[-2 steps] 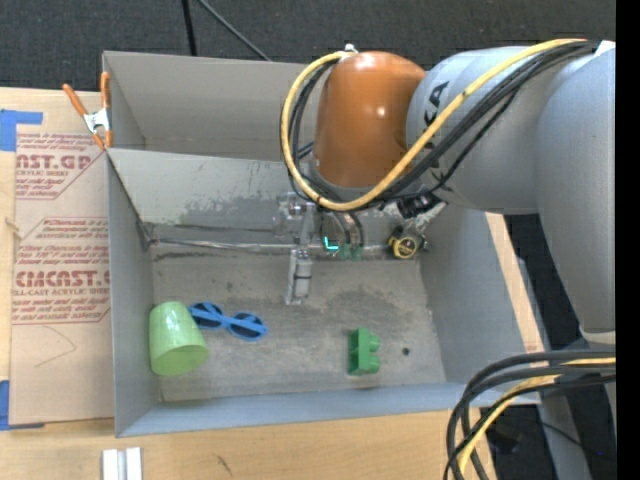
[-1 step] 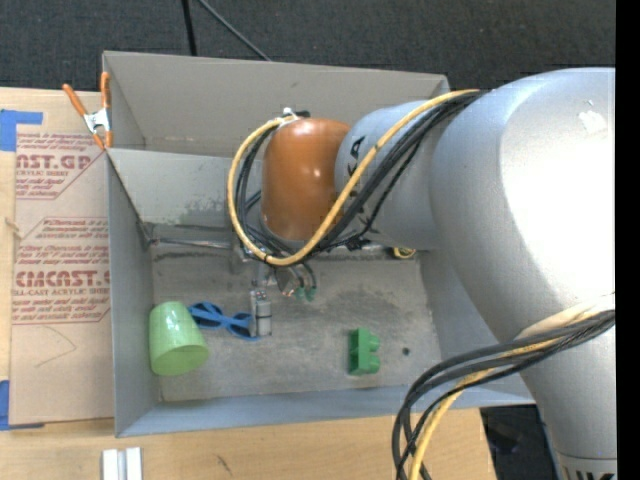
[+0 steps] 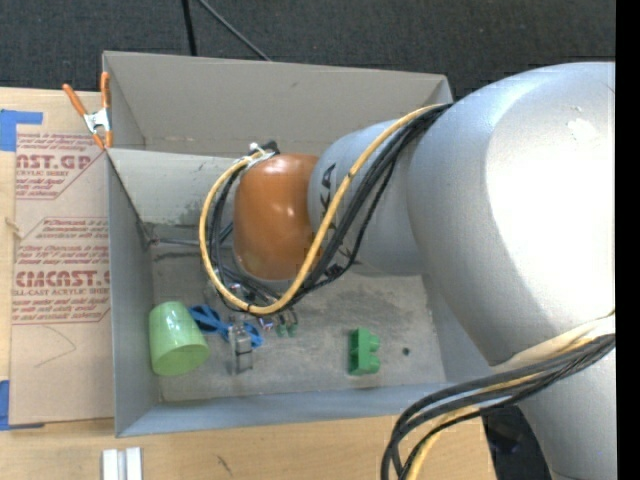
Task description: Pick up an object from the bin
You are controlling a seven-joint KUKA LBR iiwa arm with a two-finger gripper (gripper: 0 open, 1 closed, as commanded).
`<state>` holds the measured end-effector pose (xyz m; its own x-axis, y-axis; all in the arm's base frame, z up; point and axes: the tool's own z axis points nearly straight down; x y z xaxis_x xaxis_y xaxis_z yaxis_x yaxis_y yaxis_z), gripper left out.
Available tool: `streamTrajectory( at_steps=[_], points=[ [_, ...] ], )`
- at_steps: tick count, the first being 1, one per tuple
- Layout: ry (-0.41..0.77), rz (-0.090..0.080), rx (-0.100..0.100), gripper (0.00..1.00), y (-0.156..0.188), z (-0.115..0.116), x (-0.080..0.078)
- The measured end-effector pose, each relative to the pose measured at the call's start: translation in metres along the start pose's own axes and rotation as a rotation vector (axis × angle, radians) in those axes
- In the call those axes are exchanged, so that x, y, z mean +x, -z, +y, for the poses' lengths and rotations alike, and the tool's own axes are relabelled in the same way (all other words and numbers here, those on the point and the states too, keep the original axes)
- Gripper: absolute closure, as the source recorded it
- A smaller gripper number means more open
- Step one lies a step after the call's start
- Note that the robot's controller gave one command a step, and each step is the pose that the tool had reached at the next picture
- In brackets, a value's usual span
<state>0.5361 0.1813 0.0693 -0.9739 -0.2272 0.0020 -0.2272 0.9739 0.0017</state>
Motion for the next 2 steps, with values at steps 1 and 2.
streamTrajectory(
  at_steps=[1,2],
  points=[
    [-0.005,-0.004,0.001,1.0,0.001,-0.003,-0.002],
    [0.027,-0.012,0.0,1.0,0.134,0.024,0.013]
  ],
)
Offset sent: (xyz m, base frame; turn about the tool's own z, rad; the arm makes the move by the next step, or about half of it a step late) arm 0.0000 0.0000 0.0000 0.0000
